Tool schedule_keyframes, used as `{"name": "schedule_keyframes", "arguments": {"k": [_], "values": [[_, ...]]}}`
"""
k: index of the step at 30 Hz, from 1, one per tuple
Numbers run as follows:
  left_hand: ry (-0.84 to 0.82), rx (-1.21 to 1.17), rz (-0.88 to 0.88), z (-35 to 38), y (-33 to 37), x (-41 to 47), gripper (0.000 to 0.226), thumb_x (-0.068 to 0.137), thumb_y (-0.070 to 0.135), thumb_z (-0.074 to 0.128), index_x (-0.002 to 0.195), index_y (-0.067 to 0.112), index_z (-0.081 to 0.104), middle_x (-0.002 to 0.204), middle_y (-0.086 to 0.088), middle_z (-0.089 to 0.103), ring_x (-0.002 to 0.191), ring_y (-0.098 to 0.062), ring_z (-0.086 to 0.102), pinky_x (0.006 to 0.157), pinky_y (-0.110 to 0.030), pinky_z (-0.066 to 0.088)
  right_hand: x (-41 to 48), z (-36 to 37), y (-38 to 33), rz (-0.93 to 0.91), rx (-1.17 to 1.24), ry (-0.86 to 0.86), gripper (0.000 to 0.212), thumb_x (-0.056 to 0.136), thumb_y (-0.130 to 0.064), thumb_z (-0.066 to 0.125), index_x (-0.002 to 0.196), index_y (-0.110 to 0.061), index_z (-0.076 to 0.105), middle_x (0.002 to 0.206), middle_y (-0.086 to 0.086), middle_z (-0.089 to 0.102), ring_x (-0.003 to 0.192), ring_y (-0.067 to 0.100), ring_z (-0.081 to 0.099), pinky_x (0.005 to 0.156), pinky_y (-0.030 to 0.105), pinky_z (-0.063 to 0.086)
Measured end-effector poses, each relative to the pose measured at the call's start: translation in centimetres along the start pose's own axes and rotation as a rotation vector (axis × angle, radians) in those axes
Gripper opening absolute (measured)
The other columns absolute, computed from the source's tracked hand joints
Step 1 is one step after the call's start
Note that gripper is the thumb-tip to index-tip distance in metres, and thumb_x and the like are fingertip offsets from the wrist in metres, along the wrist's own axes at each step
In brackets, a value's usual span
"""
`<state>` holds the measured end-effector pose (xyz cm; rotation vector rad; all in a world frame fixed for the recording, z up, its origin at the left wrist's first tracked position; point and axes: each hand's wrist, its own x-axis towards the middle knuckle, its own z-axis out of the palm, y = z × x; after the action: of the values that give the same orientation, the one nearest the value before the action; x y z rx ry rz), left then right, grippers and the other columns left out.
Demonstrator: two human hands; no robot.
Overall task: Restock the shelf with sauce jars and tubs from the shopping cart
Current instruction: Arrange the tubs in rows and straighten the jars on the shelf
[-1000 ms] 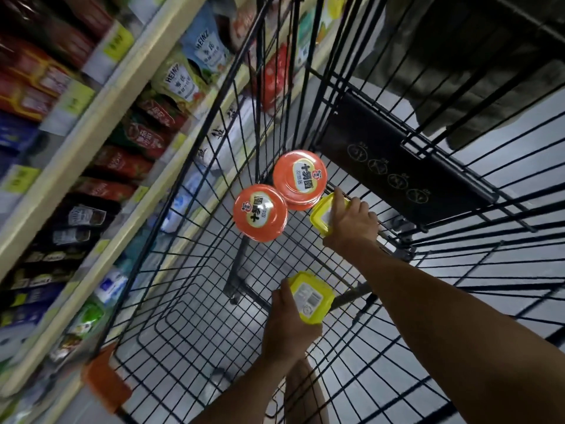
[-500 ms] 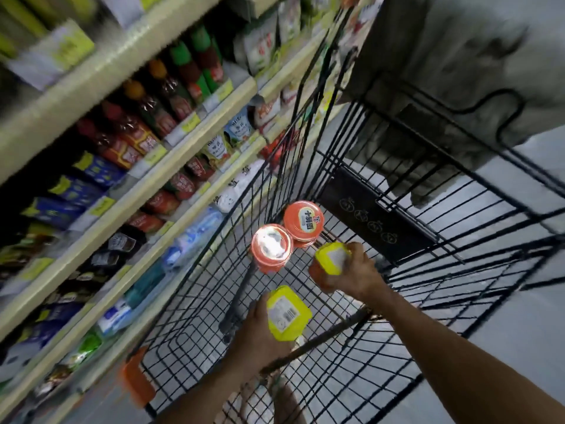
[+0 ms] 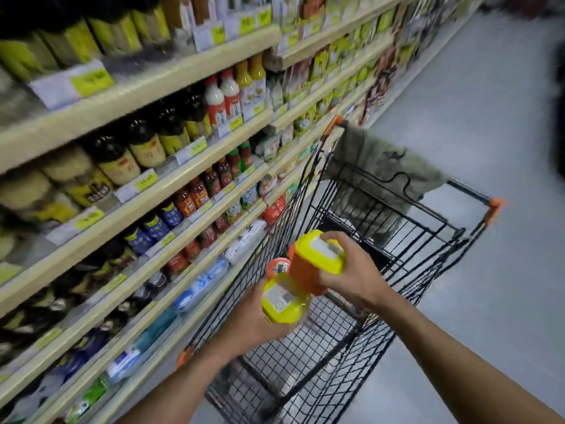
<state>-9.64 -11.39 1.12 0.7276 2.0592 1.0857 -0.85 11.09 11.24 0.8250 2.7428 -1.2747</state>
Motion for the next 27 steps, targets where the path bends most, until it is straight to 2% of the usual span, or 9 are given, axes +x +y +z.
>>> {"name": "schedule_keyframes", "arguments": {"k": [3,7,11,15,16,18,20,25,27], "values": [[0.022,-0.001,0.067,-2.7,2.3,-2.5,0.102,0.050,0.080,0.083,0.137,0.053,0.038,0.131,0.022,0.053,0.117,0.001,0.057,0.097,-0.036,0.054,-2.7,0.4,-4.6,-0.109,-0.079,0.017,0.067,0.060,-0.040,0.074,0.124,-0.044,0.050,0.117,-0.003,0.056,0.101,0.016,0.056,0.080,0.026,0.043],[0.062,0.048,0.099,-5.9,4.2,-5.5,0.091,0.050,0.060,0.089,0.130,0.048,0.047,0.116,0.017,0.065,0.102,-0.002,0.065,0.087,-0.040,0.058,-6.0,1.0,-9.5,-0.215,-0.152,0.060,0.069,0.058,-0.049,0.070,0.125,-0.044,0.051,0.115,-0.008,0.053,0.103,0.012,0.054,0.084,0.024,0.045],[0.091,0.092,0.160,-8.7,5.8,-8.6,0.078,0.053,0.062,0.089,0.122,0.051,0.053,0.110,0.020,0.068,0.098,0.000,0.067,0.083,-0.039,0.059,-8.7,0.9,-13.1,-0.299,-0.231,0.051,0.069,0.069,-0.047,0.078,0.129,-0.044,0.045,0.117,-0.007,0.044,0.106,0.014,0.050,0.088,0.026,0.047],[0.099,0.089,0.207,-11.1,7.7,-11.8,0.065,0.064,0.055,0.089,0.121,0.047,0.058,0.109,0.021,0.070,0.096,0.003,0.067,0.085,-0.037,0.060,-10.4,-0.1,-15.2,-0.415,-0.296,-0.070,0.089,0.073,-0.049,0.082,0.146,-0.034,0.034,0.135,-0.005,0.035,0.121,0.010,0.044,0.091,0.010,0.036],[0.099,0.089,0.218,-11.6,8.3,-12.6,0.066,0.065,0.056,0.089,0.122,0.050,0.056,0.112,0.022,0.069,0.097,0.003,0.067,0.086,-0.036,0.059,-10.7,-0.5,-15.6,-0.458,-0.303,-0.106,0.092,0.074,-0.048,0.082,0.149,-0.034,0.031,0.141,-0.006,0.032,0.128,0.010,0.041,0.095,0.009,0.036],[0.122,0.100,0.239,-12.5,9.3,-14.2,0.070,0.065,0.057,0.090,0.123,0.060,0.051,0.116,0.026,0.066,0.102,0.005,0.064,0.092,-0.034,0.056,-11.0,-1.5,-16.4,-0.540,-0.311,-0.158,0.092,0.076,-0.050,0.080,0.151,-0.040,0.028,0.152,-0.008,0.029,0.139,0.012,0.036,0.105,0.025,0.044],[0.139,0.105,0.237,-13.2,10.0,-15.8,0.067,0.067,0.053,0.090,0.119,0.065,0.049,0.117,0.027,0.066,0.103,0.006,0.064,0.094,-0.034,0.055,-11.4,-2.7,-17.5,-0.584,-0.281,-0.195,0.087,0.078,-0.049,0.082,0.149,-0.048,0.031,0.155,-0.014,0.031,0.141,0.009,0.036,0.105,0.038,0.048],[0.161,0.098,0.208,-14.6,12.2,-20.6,0.081,0.065,0.053,0.090,0.135,0.046,0.051,0.122,0.023,0.068,0.109,0.000,0.066,0.101,-0.038,0.054,-14.4,-5.0,-20.9,-0.653,-0.057,-0.324,0.070,0.085,-0.027,0.080,0.141,-0.048,0.045,0.147,-0.027,0.037,0.129,0.002,0.051,0.096,0.036,0.055],[0.189,0.079,0.192,-14.8,13.2,-23.0,0.082,0.064,0.053,0.091,0.135,0.046,0.051,0.122,0.025,0.068,0.110,0.001,0.066,0.102,-0.038,0.053,-15.6,-5.5,-21.7,-0.678,0.003,-0.364,0.067,0.086,-0.022,0.078,0.140,-0.047,0.046,0.144,-0.027,0.040,0.127,0.008,0.054,0.098,0.040,0.054]]}}
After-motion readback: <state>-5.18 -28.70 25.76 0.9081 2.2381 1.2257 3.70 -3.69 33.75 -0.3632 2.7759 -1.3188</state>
